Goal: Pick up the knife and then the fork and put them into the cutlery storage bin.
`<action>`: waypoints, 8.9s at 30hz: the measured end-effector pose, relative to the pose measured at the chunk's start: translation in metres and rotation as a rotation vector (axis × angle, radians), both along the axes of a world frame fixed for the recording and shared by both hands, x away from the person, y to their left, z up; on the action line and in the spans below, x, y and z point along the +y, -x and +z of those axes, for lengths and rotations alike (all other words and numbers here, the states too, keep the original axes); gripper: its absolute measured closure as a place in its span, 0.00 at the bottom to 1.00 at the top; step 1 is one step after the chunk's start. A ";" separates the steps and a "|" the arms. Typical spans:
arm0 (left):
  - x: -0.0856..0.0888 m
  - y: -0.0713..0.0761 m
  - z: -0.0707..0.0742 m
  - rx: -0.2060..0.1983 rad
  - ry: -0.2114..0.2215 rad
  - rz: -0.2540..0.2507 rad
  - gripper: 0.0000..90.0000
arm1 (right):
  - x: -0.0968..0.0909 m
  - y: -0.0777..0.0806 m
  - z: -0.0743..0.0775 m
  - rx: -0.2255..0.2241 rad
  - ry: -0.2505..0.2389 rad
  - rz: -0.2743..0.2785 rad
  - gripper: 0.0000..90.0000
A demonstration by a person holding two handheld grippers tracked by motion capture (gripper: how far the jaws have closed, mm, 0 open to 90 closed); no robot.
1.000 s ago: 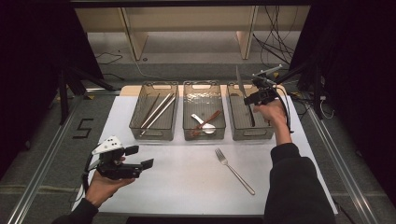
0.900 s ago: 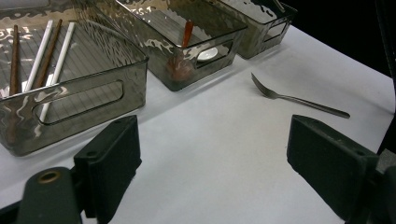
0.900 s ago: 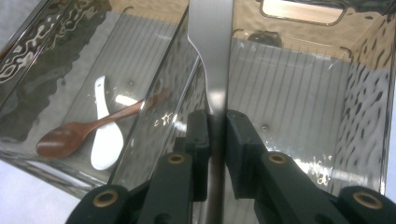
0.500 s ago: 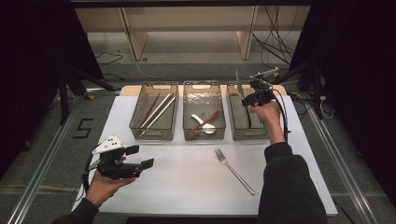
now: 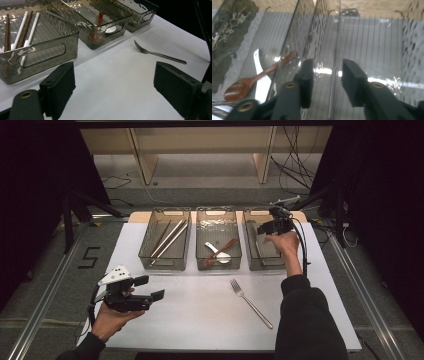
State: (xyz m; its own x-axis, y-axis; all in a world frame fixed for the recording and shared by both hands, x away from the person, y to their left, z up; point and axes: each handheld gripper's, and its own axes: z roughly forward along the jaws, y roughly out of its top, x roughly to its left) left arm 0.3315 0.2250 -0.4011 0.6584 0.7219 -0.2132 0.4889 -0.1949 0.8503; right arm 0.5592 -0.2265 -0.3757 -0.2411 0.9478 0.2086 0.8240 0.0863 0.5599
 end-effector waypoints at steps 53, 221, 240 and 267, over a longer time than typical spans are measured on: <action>0.002 0.002 0.001 -0.008 0.000 0.001 0.18 | 0.043 0.153 -0.050 0.134 0.214 0.520 0.40; -0.001 0.003 -0.002 -0.024 -0.002 -0.013 0.18 | -0.024 0.140 0.004 -0.117 0.061 0.420 0.96; -0.003 -0.002 -0.003 -0.021 0.007 -0.009 0.18 | -0.030 0.112 0.029 -0.192 0.038 0.347 0.96; -0.004 -0.002 -0.002 -0.031 0.012 -0.014 0.18 | -0.022 0.040 0.046 -0.137 0.019 0.209 0.96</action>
State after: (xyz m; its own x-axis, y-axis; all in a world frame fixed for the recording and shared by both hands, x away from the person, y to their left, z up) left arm 0.3340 0.2211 -0.4033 0.6749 0.7101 -0.2008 0.4596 -0.1915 0.8672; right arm 0.5192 -0.2484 -0.3296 -0.4572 0.8778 0.1428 0.7038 0.2590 0.6615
